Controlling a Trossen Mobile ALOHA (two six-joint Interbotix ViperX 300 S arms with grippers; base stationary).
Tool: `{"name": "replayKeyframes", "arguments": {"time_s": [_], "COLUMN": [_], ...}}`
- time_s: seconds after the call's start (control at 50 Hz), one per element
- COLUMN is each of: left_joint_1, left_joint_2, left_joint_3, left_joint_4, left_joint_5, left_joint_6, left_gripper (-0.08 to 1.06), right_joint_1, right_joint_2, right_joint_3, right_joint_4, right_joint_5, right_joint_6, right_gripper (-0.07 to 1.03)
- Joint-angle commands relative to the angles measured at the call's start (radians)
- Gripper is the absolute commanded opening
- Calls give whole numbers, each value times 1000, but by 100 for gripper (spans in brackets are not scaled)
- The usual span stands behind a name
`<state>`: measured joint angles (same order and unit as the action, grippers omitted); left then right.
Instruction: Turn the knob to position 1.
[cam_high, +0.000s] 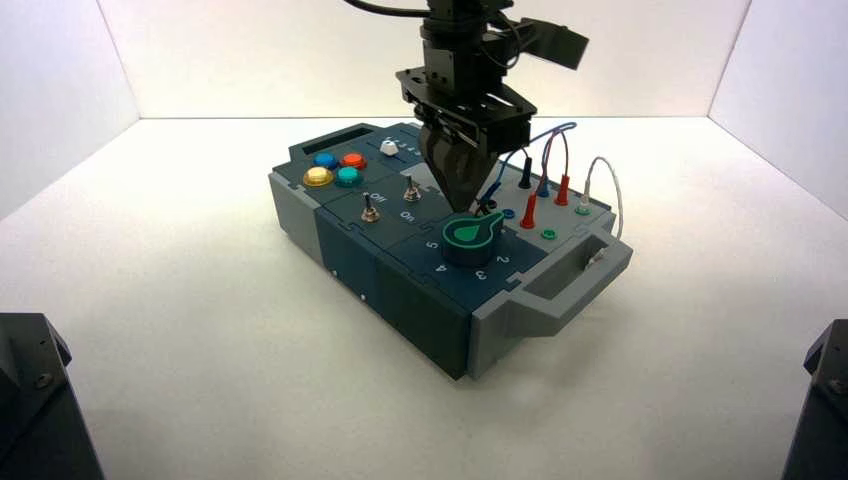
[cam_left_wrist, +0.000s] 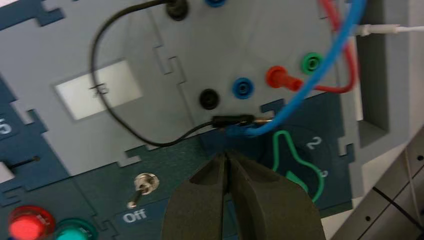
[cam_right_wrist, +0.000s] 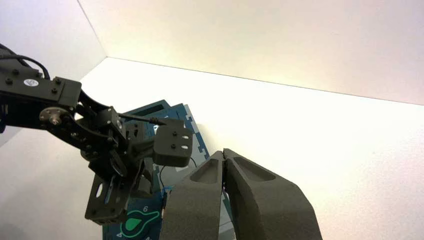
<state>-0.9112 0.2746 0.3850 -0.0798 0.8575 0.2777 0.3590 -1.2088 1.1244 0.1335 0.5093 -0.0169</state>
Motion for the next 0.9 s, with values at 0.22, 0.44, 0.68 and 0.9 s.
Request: {"name": "replayKeyframes", "arguments": {"time_s": [0.22, 0.44, 0.68, 0.9], "left_joint_1": [5, 5, -35, -75], "left_joint_2": [-84, -140, -212, -252], "left_joint_3": [-23, -18, 6, 40], "left_joint_4": [3, 0, -17, -18], "left_joint_5": [55, 158, 242, 258], "left_joint_6": [8, 9, 6, 6], "left_gripper": [-3, -3, -3, -3], "right_joint_1": [-6, -6, -6, -8], "right_joint_2": [15, 23, 29, 55], "right_joint_3": [-25, -26, -25, -26], "right_joint_4": [2, 3, 2, 0], "right_joint_5": [-11, -12, -11, -8], "right_joint_6": [3, 3, 3, 5], "right_gripper": [-2, -2, -2, -2]}}
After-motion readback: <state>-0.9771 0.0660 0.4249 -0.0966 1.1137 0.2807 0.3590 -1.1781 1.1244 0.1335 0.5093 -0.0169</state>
